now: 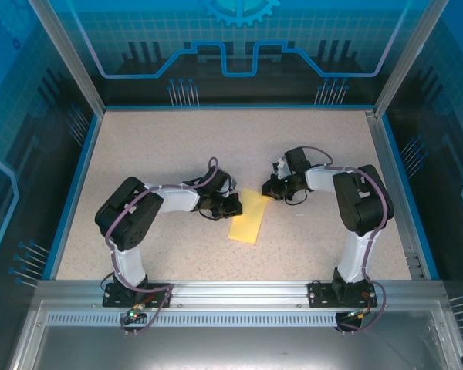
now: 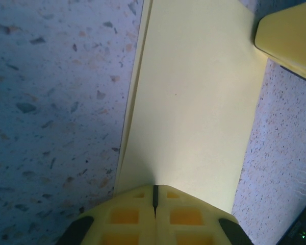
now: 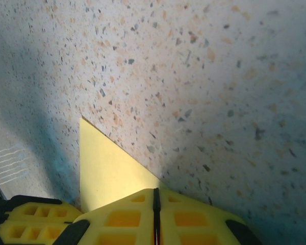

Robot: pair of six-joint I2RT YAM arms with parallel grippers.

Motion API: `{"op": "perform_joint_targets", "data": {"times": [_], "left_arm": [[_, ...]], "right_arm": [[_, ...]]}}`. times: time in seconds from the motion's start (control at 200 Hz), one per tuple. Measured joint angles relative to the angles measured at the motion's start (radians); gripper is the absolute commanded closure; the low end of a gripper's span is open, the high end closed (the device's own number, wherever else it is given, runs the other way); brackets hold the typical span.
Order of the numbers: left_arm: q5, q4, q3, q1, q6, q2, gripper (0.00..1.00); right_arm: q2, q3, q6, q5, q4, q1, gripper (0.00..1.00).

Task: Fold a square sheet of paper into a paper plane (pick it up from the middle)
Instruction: Fold the square sheet of paper in half at the center of the table.

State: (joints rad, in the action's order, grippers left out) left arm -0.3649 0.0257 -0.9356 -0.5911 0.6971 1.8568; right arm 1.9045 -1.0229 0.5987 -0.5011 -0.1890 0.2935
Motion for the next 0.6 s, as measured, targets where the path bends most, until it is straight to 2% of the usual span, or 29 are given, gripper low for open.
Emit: {"op": "perform_joint_targets", "data": {"times": [0.27, 0.44, 0.6], "left_arm": [[0.0, -0.005, 0.002, 0.0, 0.003, 0.0, 1.0], [0.0, -0.005, 0.002, 0.0, 0.003, 0.0, 1.0], [0.0, -0.005, 0.002, 0.0, 0.002, 0.0, 1.0]], "right_arm": [[-0.117, 0.0, -0.004, -0.017, -0.019, 0.001, 0.88], [-0.094, 0.001, 0.003, -0.017, -0.011, 0.011, 0.89], [-0.008, 0.001, 0.003, -0.003, 0.002, 0.008, 0.89]]}}
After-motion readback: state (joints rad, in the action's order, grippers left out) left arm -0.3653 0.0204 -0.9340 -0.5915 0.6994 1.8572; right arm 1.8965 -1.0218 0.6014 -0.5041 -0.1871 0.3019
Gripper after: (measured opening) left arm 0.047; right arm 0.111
